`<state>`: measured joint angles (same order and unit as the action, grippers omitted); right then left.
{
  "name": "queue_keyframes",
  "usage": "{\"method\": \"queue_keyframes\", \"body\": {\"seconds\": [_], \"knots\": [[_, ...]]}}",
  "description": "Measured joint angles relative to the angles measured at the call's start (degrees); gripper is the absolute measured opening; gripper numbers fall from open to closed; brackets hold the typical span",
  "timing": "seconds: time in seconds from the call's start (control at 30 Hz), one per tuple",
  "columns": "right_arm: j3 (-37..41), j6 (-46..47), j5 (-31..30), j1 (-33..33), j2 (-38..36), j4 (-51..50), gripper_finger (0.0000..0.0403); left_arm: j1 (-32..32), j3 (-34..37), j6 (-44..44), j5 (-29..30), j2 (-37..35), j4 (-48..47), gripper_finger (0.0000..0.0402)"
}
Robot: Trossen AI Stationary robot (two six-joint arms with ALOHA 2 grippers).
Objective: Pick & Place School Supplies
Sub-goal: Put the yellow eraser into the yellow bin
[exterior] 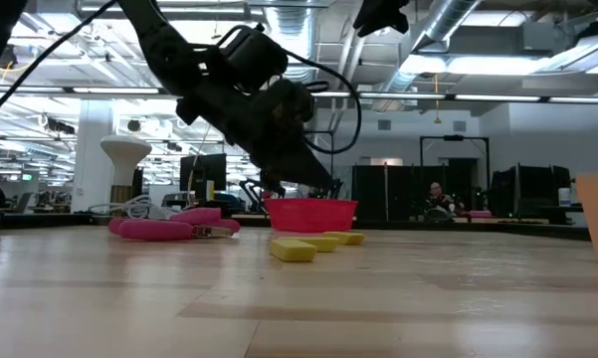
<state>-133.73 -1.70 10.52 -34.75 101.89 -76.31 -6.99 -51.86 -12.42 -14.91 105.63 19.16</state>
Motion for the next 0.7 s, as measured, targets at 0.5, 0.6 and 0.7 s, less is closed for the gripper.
{"method": "queue_keyframes", "body": {"seconds": [0.5,0.6,0.7], "knots": [[-0.02,1.35,-0.39,-2.17,-9.63,2.36,0.0111,1.80,0.04,-1.52,7.33,2.12,3.30,0.0003],[-0.02,2.17,-2.26,-2.17,-11.23,2.06,0.0111,1.79,0.05,-1.90,7.42,3.17,3.10,0.0003],[-0.02,3.07,-3.21,-2.17,-12.74,2.07,0.0111,2.05,0.04,-3.97,6.68,5.09,4.15,0.0003]]}}
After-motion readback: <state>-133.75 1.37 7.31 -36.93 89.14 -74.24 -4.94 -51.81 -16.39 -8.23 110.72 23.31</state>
